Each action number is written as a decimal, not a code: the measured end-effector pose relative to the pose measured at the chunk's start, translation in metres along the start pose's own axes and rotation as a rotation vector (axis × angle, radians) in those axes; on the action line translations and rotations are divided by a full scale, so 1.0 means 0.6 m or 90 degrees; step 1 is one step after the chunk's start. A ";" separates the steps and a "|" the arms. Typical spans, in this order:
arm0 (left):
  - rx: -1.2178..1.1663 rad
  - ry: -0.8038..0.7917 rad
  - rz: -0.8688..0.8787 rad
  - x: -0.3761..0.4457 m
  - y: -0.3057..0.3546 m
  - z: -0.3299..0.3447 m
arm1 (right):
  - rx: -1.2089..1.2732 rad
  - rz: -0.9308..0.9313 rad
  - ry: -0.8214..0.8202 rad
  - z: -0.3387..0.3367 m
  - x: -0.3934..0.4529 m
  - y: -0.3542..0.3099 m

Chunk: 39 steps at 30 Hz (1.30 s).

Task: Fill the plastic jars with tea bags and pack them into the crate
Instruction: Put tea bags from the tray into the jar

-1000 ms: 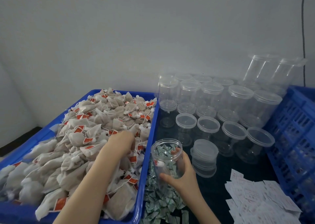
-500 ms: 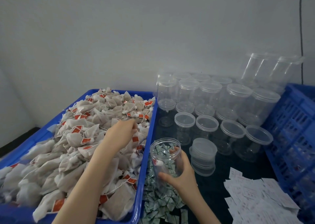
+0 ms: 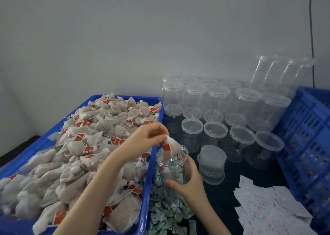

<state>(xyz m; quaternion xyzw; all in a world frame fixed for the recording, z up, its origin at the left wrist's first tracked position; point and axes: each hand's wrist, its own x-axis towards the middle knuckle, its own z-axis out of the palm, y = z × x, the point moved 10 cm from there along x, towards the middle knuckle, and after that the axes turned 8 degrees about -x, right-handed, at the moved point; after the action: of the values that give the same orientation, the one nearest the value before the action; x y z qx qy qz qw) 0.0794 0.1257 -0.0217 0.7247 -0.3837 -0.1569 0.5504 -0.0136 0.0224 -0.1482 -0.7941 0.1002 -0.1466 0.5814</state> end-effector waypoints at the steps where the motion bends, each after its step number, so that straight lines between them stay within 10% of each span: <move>1: 0.030 -0.045 -0.013 0.000 -0.007 0.013 | 0.001 -0.003 0.003 -0.001 0.001 -0.001; 7: 0.296 0.077 -0.072 0.003 -0.039 -0.050 | 0.025 -0.009 0.018 -0.010 -0.002 -0.006; 13: 0.461 -0.218 -0.459 -0.070 -0.178 -0.007 | 0.039 -0.010 0.025 -0.020 -0.001 -0.008; 23: 0.627 -0.128 -0.344 -0.026 -0.164 -0.026 | 0.038 -0.014 0.021 -0.020 -0.003 -0.010; 33: 0.278 0.335 0.023 -0.014 -0.014 -0.101 | 0.033 0.000 0.017 -0.017 -0.003 -0.006; 39: 0.065 0.263 0.119 -0.014 0.028 -0.051 | 0.004 -0.003 0.010 -0.007 -0.003 -0.004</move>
<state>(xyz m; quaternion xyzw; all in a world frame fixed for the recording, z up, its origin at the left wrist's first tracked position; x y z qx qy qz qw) 0.0872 0.1511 0.0028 0.7298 -0.3358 0.0664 0.5918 -0.0167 0.0197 -0.1448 -0.7914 0.1023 -0.1547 0.5824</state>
